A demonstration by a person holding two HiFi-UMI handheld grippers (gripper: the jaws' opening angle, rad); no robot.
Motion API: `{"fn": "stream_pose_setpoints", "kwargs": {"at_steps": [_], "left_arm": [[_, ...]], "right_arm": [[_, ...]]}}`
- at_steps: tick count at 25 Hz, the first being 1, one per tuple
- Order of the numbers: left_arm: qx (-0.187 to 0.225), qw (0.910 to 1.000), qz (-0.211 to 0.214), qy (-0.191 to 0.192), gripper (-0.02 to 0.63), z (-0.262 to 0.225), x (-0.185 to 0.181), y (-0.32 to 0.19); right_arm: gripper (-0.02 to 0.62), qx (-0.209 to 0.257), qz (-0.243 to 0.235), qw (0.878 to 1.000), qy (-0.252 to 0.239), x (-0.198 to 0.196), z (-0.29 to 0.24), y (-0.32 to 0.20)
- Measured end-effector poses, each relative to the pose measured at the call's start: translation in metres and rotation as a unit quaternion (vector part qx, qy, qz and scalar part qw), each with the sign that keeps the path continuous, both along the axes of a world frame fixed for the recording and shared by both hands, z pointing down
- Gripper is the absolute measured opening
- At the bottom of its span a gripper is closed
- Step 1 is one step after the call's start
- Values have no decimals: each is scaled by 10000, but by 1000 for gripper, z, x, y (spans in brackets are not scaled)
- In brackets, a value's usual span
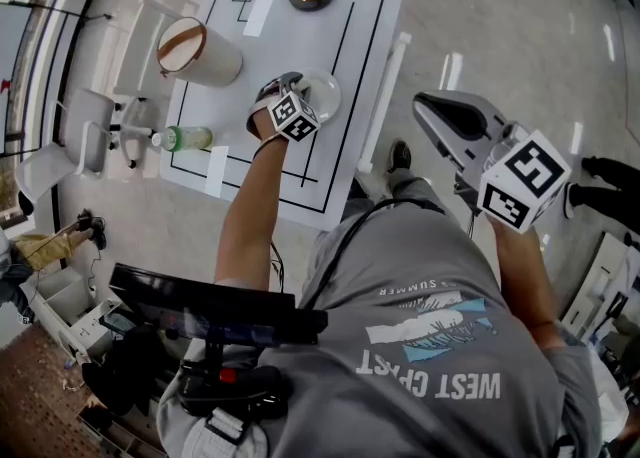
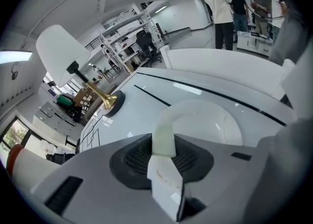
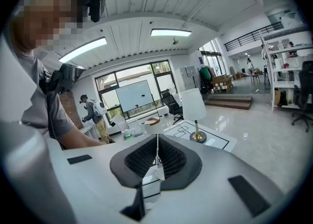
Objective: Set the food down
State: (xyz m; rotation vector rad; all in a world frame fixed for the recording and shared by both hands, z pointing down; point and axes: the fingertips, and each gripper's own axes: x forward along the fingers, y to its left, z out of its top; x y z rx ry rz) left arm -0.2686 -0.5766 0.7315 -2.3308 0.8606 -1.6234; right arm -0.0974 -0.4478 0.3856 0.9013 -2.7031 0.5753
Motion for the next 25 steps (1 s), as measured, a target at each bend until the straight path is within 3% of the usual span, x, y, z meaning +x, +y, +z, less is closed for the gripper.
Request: {"fn": "stream_pose_setpoints", "kwargs": {"at_steps": [7,12,17,25], "left_arm": [[120,9968,502,-609,107,12,2,5],[74,9940,730,-817,107,9,7,7],[-40,9929,853,-833,107,9,11,16],[-726,9919,823,-645,141,9,21,32]], "right_arm": [[9,-27,-10,10000,4,-3,3,-1],[9,-57,-4,10000,-15,-3,4,-2],[9,-72,34,10000,-34,-2,4,-1],[9,-73,32,10000,-59,-3,6,3]]}}
